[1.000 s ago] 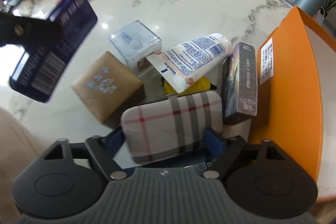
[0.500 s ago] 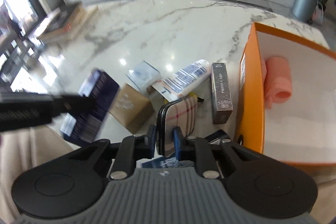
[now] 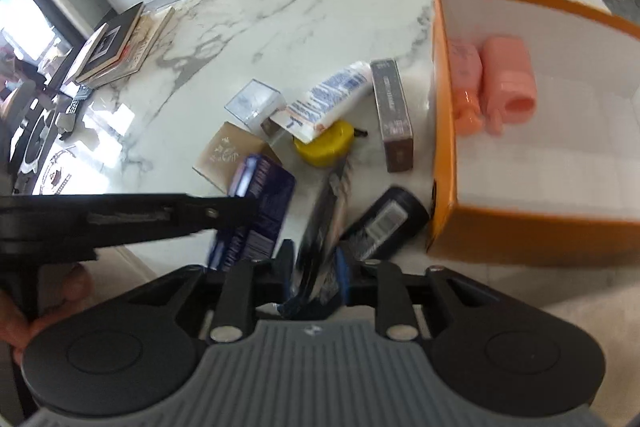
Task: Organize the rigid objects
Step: 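Grasp the plaid case with the right gripper, then carry the card box with the left gripper while the right carries the plaid case toward the box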
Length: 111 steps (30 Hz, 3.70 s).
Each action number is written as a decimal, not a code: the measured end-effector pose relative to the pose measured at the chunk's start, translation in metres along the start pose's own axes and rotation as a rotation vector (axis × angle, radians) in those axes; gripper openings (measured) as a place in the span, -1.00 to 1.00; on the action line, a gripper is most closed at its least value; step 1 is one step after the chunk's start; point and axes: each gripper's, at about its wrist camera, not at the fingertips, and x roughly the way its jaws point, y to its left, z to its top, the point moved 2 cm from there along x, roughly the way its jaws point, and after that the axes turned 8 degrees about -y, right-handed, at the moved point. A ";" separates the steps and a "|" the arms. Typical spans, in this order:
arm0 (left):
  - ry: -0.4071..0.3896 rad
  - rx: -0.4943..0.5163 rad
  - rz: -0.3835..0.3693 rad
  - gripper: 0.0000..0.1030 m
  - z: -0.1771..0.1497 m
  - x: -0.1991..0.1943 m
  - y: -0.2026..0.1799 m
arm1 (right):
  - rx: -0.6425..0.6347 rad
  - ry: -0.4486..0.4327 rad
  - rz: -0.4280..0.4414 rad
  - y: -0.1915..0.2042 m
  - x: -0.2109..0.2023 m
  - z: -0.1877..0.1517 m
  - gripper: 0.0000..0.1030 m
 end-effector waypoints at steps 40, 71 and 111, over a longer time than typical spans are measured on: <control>0.090 0.071 0.145 -0.71 -0.007 0.010 0.027 | 0.195 0.112 0.027 -0.015 0.075 -0.006 -0.57; -0.119 0.043 0.050 -0.72 0.004 -0.044 -0.014 | 0.099 -0.115 0.095 -0.003 -0.003 0.018 -0.69; -0.037 0.135 -0.031 -0.72 0.083 0.111 -0.182 | 0.332 -0.039 0.051 -0.267 0.031 0.103 -0.69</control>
